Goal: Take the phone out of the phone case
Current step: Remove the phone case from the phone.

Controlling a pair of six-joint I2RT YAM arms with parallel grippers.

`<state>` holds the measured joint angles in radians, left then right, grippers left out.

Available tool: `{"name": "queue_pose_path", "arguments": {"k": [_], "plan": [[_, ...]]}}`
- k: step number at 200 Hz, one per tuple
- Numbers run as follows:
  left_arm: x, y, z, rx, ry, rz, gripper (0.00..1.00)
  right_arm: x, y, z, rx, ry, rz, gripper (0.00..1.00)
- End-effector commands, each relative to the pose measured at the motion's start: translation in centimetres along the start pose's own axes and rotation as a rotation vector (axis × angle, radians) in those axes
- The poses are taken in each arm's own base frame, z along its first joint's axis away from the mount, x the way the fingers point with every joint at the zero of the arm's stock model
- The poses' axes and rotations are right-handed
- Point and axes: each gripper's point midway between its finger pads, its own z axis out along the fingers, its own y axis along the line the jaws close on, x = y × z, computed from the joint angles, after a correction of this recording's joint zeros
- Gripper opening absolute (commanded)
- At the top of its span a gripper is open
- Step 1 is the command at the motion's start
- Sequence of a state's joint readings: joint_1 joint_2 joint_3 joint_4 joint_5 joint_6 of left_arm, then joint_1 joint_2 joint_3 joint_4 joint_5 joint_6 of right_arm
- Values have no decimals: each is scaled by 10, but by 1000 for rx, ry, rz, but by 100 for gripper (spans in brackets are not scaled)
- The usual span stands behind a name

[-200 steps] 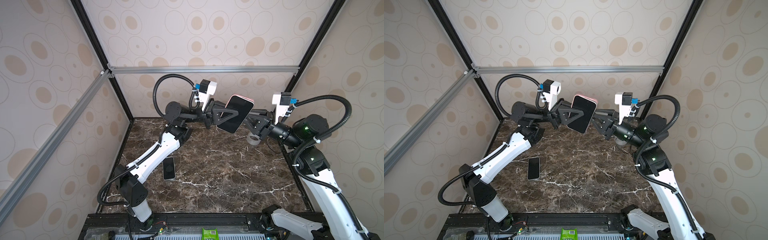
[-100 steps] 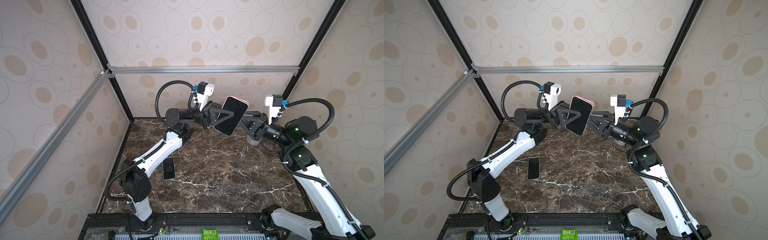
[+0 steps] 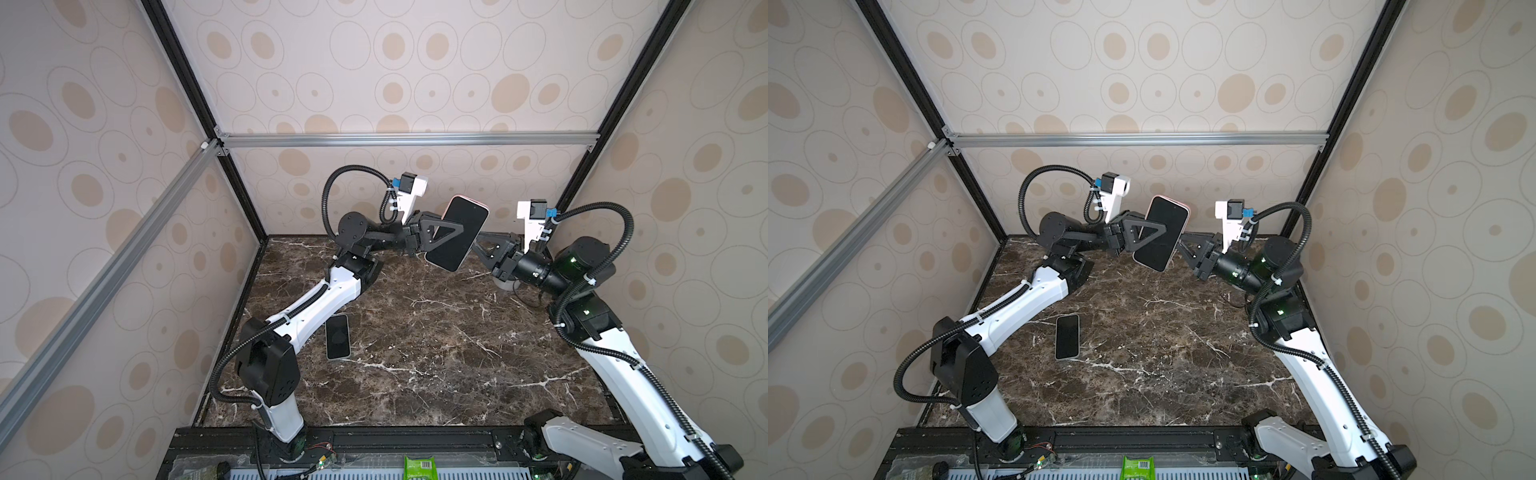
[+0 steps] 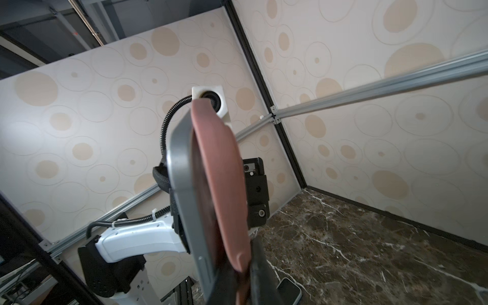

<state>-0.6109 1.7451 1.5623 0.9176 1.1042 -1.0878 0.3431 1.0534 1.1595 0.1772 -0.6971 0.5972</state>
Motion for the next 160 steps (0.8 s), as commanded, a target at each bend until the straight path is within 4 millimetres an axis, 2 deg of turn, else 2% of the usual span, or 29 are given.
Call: {"name": "queue_pose_path", "arguments": {"k": [1,23,37,70,88,116,160], "plan": [[56,75,-5,-111,16,-176,0,28,24,1,-126,76,82,0],[81,96,-13,-148,24,-234,0,48,-1,4,-65,81,182,0],[102,110,-21,-183,28,-272,0,68,-20,6,-22,98,254,0],[156,139,-43,-247,49,-368,20,114,-65,4,112,124,358,0],[180,150,-54,-269,53,-413,30,134,-79,2,147,148,388,0],[202,161,-65,-295,51,-448,45,159,-93,-2,178,171,433,0],[223,170,-75,-319,54,-480,64,197,-118,-9,267,231,488,0]]}}
